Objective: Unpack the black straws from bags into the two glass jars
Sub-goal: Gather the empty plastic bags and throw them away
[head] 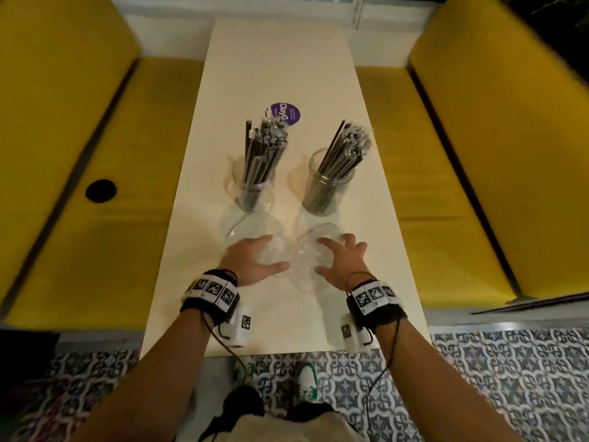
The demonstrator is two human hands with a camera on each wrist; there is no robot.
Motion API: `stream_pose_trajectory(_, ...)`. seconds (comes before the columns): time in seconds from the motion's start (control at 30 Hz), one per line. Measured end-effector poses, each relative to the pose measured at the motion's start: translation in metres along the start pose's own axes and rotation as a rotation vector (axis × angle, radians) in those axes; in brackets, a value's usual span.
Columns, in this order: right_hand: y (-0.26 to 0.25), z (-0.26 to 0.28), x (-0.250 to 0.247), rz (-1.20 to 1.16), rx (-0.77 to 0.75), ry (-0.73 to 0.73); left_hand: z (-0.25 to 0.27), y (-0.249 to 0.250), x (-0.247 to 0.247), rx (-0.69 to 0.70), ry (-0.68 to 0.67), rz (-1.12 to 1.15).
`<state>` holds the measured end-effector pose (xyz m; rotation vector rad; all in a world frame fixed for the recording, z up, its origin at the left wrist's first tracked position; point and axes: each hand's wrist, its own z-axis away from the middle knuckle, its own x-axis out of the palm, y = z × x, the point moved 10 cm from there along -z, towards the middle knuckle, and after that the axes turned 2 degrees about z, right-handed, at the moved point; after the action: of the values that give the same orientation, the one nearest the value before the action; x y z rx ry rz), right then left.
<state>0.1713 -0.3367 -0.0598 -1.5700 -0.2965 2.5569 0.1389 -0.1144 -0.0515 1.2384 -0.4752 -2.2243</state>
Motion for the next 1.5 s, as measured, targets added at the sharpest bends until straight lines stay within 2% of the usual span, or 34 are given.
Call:
stream_pose_trajectory(0.07, 0.006, -0.002, 0.006, -0.162, 0.001, 0.066, -0.003, -0.006, 0.017, -0.02, 0.128, -0.066)
stream_pose_trajectory(0.13, 0.013, -0.003, 0.003, -0.451, 0.047, 0.102, -0.003, -0.005, 0.028, -0.043, 0.189, 0.036)
stream_pose_trajectory(0.2, 0.008, 0.0, 0.0, -0.782, 0.051, 0.087, 0.006, 0.015, 0.032, -0.003, 0.178, 0.373)
stream_pose_trajectory(0.27, -0.009, 0.008, -0.001, -0.965, -0.003, 0.047, 0.016, 0.037, 0.04, 0.011, 0.088, 0.777)
stream_pose_trajectory(0.37, -0.037, 0.023, -0.007, -0.805, -0.13, 0.027, 0.029, 0.045, 0.05, -0.047, -0.031, 1.138)
stream_pose_trajectory(0.43, -0.052, 0.033, -0.005, -0.661, -0.188, -0.068, 0.032, 0.039, 0.046, -0.053, -0.027, 1.228)
stream_pose_trajectory(0.53, -0.062, 0.047, -0.004, -0.661, -0.221, -0.233, 0.035, 0.027, 0.029, -0.025, 0.069, 1.168)
stream_pose_trajectory(0.6, -0.066, 0.046, -0.024, -0.651, -0.302, -0.148, 0.036, 0.007, 0.019, -0.048, 0.168, 1.154)
stream_pose_trajectory(0.67, -0.059, 0.041, -0.046, -0.581, -0.311, 0.023, 0.04, -0.006, 0.009, -0.02, 0.182, 1.117)
stream_pose_trajectory(0.7, -0.063, 0.044, -0.054, -0.558, -0.331, 0.031, 0.041, -0.012, 0.011, -0.043, 0.14, 1.132)
stream_pose_trajectory(0.8, -0.087, 0.05, -0.044, -0.795, -0.38, -0.192, 0.054, -0.017, 0.012, -0.047, -0.063, 1.092)
stream_pose_trajectory(0.83, -0.089, 0.048, -0.049, -0.846, -0.391, -0.175, 0.054, -0.013, 0.002, -0.002, -0.029, 1.043)
stream_pose_trajectory(0.87, -0.089, 0.047, -0.057, -0.834, -0.409, -0.064, 0.056, -0.011, -0.005, 0.057, -0.001, 0.991)
stream_pose_trajectory(0.9, -0.091, 0.05, -0.065, -0.79, -0.423, 0.079, 0.053, -0.01, -0.012, 0.072, 0.032, 1.04)
stream_pose_trajectory(0.97, -0.105, 0.07, -0.074, -0.674, -0.472, 0.365, 0.041, -0.025, -0.021, 0.017, 0.141, 1.152)
stream_pose_trajectory(1.0, -0.118, 0.087, -0.073, -0.641, -0.508, 0.456, 0.037, -0.039, -0.025, -0.054, 0.223, 1.204)
stream_pose_trajectory(1.03, -0.131, 0.099, -0.066, -0.631, -0.549, 0.479, 0.035, -0.051, -0.027, -0.118, 0.302, 1.237)
stream_pose_trajectory(1.1, -0.152, 0.113, -0.044, -0.623, -0.573, 0.394, 0.028, -0.058, -0.027, -0.167, 0.362, 1.3)
stream_pose_trajectory(1.17, -0.159, 0.113, -0.027, -0.609, -0.542, 0.327, 0.033, -0.048, -0.026, -0.15, 0.334, 1.383)
stream_pose_trajectory(1.23, -0.152, 0.105, -0.025, -0.698, -0.471, 0.311, 0.046, -0.038, -0.021, -0.142, 0.286, 1.433)
stream_pose_trajectory(1.3, -0.138, 0.097, -0.028, -0.851, -0.374, 0.307, 0.057, -0.015, -0.012, -0.024, 0.123, 1.508)
stream_pose_trajectory(1.37, -0.121, 0.09, -0.033, -0.932, -0.244, 0.377, 0.07, 0.011, -0.012, 0.111, 0.004, 1.433)
stream_pose_trajectory(1.4, -0.112, 0.086, -0.031, -1.017, -0.163, 0.392, 0.075, 0.018, -0.015, 0.198, 0.016, 1.332)
stream_pose_trajectory(1.5, -0.105, 0.081, -0.016, -1.418, 0.018, 0.31, 0.088, 0.034, -0.028, 0.462, 0.218, 0.806)
